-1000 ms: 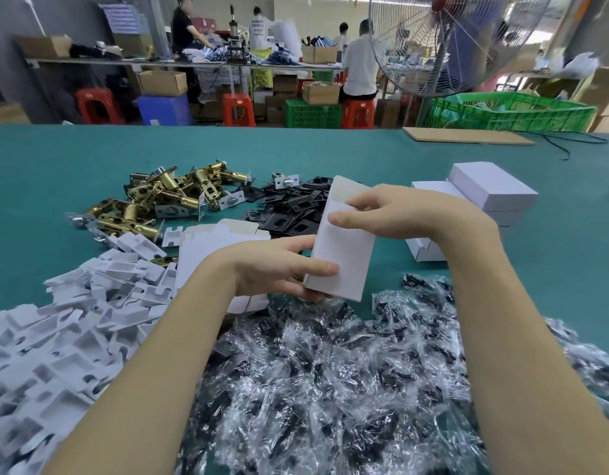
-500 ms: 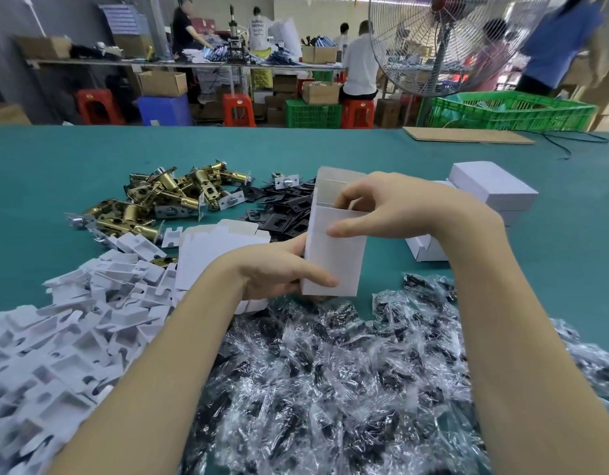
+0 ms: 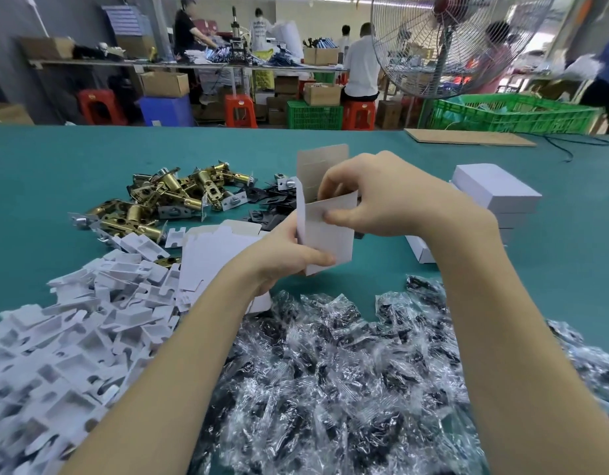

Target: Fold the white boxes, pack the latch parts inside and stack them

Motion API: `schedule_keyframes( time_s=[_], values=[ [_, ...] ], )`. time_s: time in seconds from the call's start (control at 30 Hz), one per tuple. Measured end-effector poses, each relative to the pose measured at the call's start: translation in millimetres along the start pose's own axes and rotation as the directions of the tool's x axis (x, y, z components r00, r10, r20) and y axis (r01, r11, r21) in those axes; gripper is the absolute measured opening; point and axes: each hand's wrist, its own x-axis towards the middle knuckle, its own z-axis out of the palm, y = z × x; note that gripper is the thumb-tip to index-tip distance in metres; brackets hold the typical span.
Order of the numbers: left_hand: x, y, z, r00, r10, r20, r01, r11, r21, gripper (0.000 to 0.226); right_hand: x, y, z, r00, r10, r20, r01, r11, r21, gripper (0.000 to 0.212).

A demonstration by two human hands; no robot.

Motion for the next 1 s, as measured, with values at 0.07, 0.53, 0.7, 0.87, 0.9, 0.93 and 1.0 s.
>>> schedule_keyframes(
  time_s=[0.07, 0.53, 0.7, 0.87, 0.9, 0.93, 1.0],
  values=[
    [3.0, -4.2, 0.7, 0.996, 0.043, -0.083, -0.041, 0.999, 0.021, 0.051, -3.7, 2.6, -6.6, 0.997, -0.04, -0.063, 0.046, 0.993, 0.107, 0.006],
    [-1.0, -13.3, 9.2, 0.915, 0.273, -0.299, -0.129, 0.897, 0.423, 0.039, -18.8, 71.9, 31.0, 0.674, 0.53, 0.514, -0.479, 0.844, -0.242, 0.038],
    [-4.2, -12.9, 9.8, 0.907, 0.328, -0.265, -0.181, 0.871, 0.457, 0.057, -15.0, 73.6, 38.5, 0.665, 0.507, 0.549, -0.506, 0.846, -0.168, 0.03],
    [-0.7, -16.5, 8.6, 0.919, 0.276, -0.283, -0.125, 0.881, 0.456, 0.027, -13.2, 76.3, 34.3, 0.781, 0.515, 0.353, -0.467, 0.857, -0.218, 0.041],
    [-0.3, -16.8, 9.1, 0.922, 0.262, -0.286, -0.112, 0.885, 0.452, 0.024, -14.0, 76.1, 33.4, 0.777, 0.523, 0.349, -0.467, 0.852, -0.236, 0.043],
    [-0.1, -16.8, 9.8, 0.925, 0.25, -0.287, -0.102, 0.889, 0.446, 0.022, -15.2, 75.3, 33.3, 0.759, 0.535, 0.371, -0.468, 0.845, -0.26, 0.045],
    [0.1, -17.3, 10.9, 0.927, 0.237, -0.291, -0.093, 0.896, 0.434, 0.02, -17.8, 74.7, 36.2, 0.717, 0.554, 0.424, -0.473, 0.833, -0.288, 0.04]
  ],
)
